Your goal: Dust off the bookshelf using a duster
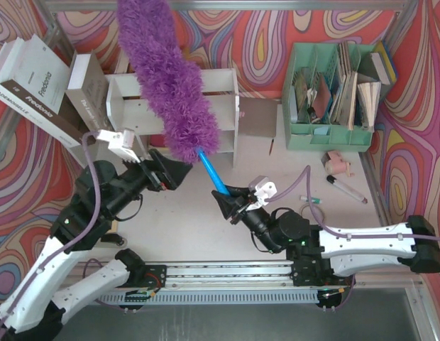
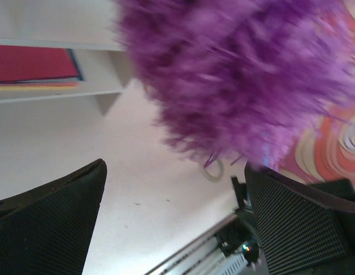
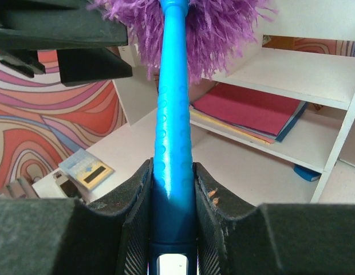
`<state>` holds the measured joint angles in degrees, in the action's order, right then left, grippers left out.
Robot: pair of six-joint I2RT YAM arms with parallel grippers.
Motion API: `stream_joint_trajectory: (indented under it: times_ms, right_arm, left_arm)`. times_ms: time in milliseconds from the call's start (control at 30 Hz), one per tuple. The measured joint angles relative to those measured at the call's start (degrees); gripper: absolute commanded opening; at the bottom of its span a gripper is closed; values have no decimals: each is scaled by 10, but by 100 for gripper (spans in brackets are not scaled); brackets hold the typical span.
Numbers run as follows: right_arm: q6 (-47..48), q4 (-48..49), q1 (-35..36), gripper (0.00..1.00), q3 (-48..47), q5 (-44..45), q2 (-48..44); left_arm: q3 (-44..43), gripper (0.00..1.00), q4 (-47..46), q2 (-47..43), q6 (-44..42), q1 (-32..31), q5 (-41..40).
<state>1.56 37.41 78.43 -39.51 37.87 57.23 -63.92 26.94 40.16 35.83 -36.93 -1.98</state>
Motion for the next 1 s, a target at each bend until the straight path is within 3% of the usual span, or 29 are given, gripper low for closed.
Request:
stream_joint_trajectory:
  times_ms: [133,267,767,1000]
  right_arm:
    - [7,35,-1,0,-11,10,36]
    - [8,49,-1,0,-23,15,48]
    - [-16,60,-5,0,-23,17,48]
    - [-30,83,-5,0,-23,14,59]
  left_arm:
    - [0,95,-26,22,-9,-83,-5]
    - [-3,94,-40,53,-18,-123,-17]
    - [-3,85,-91,69,-22,-138,-46]
    - [-1,75,-138,71,-17,-148,-58]
